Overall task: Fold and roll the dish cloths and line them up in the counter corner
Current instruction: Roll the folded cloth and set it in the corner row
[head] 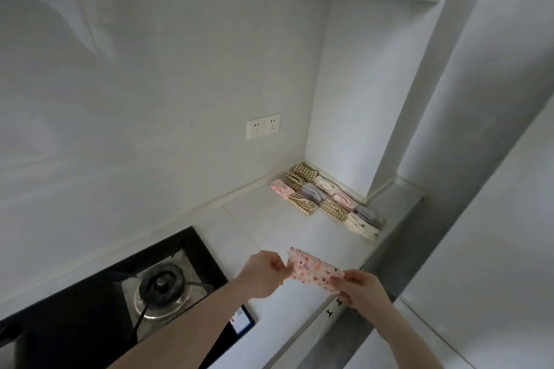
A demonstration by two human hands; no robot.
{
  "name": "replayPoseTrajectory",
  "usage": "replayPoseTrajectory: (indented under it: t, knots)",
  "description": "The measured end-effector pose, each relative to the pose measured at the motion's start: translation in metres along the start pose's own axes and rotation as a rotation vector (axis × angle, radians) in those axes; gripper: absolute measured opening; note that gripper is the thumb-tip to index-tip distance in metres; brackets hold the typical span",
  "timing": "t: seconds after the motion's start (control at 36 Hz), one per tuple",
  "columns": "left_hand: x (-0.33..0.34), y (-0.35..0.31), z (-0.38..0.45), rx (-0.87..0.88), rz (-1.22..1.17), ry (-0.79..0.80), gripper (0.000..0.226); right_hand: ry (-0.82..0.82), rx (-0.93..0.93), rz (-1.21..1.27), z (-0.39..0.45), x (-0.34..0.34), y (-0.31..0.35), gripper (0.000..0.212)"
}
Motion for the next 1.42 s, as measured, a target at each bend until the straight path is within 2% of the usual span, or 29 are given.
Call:
replayPoseTrajectory:
  t: [0.14, 0.28, 0.47, 0.72, 0.89, 1.0, 1.03, 1.11, 1.17, 1.28, 1.36, 1.42]
  knots:
    - [0.004, -0.025, 0.037, 0.025, -0.002, 0.005, 0.038, -0.044, 0.074, 0.052, 0.035, -0.014, -0.02, 0.017]
    - [-0.006, -0.034, 0.074, 0.011, 0.006, -0.042, 0.029, -0.135, 0.178, 0.207, 0.083, -0.021, -0.035, 0.019]
    - [-0.037, -0.011, 0.114, -0.066, 0.04, -0.111, 0.014, -0.172, 0.356, 0.366, 0.165, -0.019, -0.053, 0.02]
    - [-0.036, 0.011, 0.155, -0.197, 0.044, -0.082, 0.007, -0.178, 0.51, 0.342, 0.26, -0.033, -0.091, 0.021]
    - [-0.026, 0.006, 0.176, -0.28, -0.013, -0.114, 0.008, -0.177, 0.512, 0.228, 0.315, -0.038, -0.115, 0.027]
    - [-0.017, 0.002, 0.187, -0.311, -0.044, -0.134, 0.008, -0.096, 0.573, 0.141, 0.364, -0.039, -0.15, 0.044]
    - [-0.015, 0.003, 0.188, -0.321, -0.052, -0.144, 0.008, -0.063, 0.567, 0.148, 0.376, -0.037, -0.158, 0.042]
    - [-0.01, 0.007, 0.189, -0.36, -0.092, -0.18, 0.008, 0.041, 0.468, 0.173, 0.394, -0.03, -0.149, 0.015]
    - [-0.007, 0.01, 0.187, -0.382, -0.107, -0.191, 0.009, 0.085, 0.453, 0.217, 0.398, -0.026, -0.141, 0.008]
    - [-0.004, 0.019, 0.18, -0.427, -0.134, -0.219, 0.009, 0.077, 0.43, 0.2, 0.412, -0.019, -0.137, 0.011]
    - [-0.001, 0.03, 0.174, -0.472, -0.165, -0.237, 0.009, 0.003, 0.469, 0.18, 0.409, -0.016, -0.14, 0.011]
    - [0.004, 0.037, 0.172, -0.496, -0.17, -0.23, 0.01, -0.021, 0.448, 0.174, 0.415, -0.013, -0.152, 0.02]
Point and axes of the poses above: each hand's wrist, its own z-axis towards the middle knuckle, its own x-axis out of the palm, y = z × x, the point moved 8 cm from there along z, towards the middle knuckle, and after that the axes turned 9 degrees about -x, right-handed, at the moved point
